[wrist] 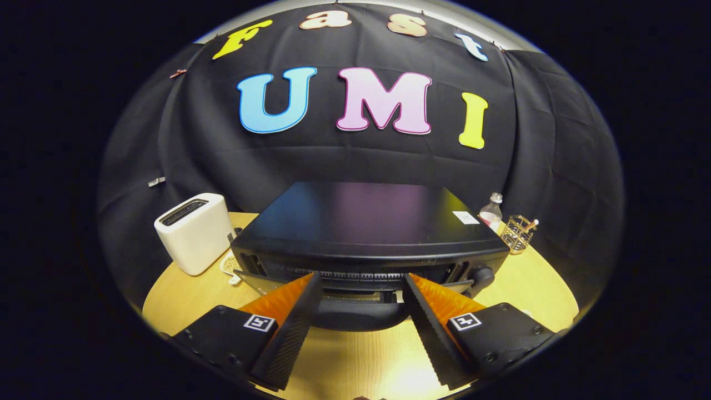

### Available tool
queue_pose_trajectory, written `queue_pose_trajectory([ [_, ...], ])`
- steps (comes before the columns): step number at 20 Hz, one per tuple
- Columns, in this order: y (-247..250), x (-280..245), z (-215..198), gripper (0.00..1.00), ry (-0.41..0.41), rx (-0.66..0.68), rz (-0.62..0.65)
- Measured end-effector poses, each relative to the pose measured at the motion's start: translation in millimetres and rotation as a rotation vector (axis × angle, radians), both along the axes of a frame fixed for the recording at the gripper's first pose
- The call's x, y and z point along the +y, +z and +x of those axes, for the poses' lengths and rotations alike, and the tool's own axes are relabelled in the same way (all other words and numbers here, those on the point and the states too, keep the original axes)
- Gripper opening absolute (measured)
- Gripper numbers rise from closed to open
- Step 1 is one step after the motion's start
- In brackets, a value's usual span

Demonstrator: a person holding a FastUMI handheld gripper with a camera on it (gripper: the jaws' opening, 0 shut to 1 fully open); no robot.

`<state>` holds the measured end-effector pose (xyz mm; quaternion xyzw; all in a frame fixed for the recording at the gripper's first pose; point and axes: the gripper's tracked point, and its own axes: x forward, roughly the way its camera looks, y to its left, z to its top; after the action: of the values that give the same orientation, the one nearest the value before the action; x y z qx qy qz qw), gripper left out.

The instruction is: Open the toaster oven, put the food inside, and close the toaster oven door.

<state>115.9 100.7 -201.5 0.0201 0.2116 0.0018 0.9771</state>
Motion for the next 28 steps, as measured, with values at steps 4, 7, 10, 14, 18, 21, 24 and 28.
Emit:
queue_pose_trajectory([
  [4, -8.6, 2.6, -22.9, 0.98, 0.011, 0.009, -0.007],
  [7, -17.0, 1.5, -37.2, 0.98, 0.013, 0.023, -0.013],
  [10, -25.9, 3.4, -53.2, 0.98, 0.023, 0.033, -0.025],
  [14, -55.4, 5.1, -81.6, 0.98, 0.045, 0.094, -0.036],
  [18, -114.3, 11.3, -114.1, 0.98, 0.128, 0.241, -0.053],
  [21, -126.8, -1.7, -126.0, 1.0, 0.142, 0.282, -0.055],
  [24, -108.7, -21.3, -140.8, 0.99, 0.163, 0.249, -0.063],
  [28, -71.0, -76.5, -149.3, 0.99, 0.158, 0.223, -0.069],
])
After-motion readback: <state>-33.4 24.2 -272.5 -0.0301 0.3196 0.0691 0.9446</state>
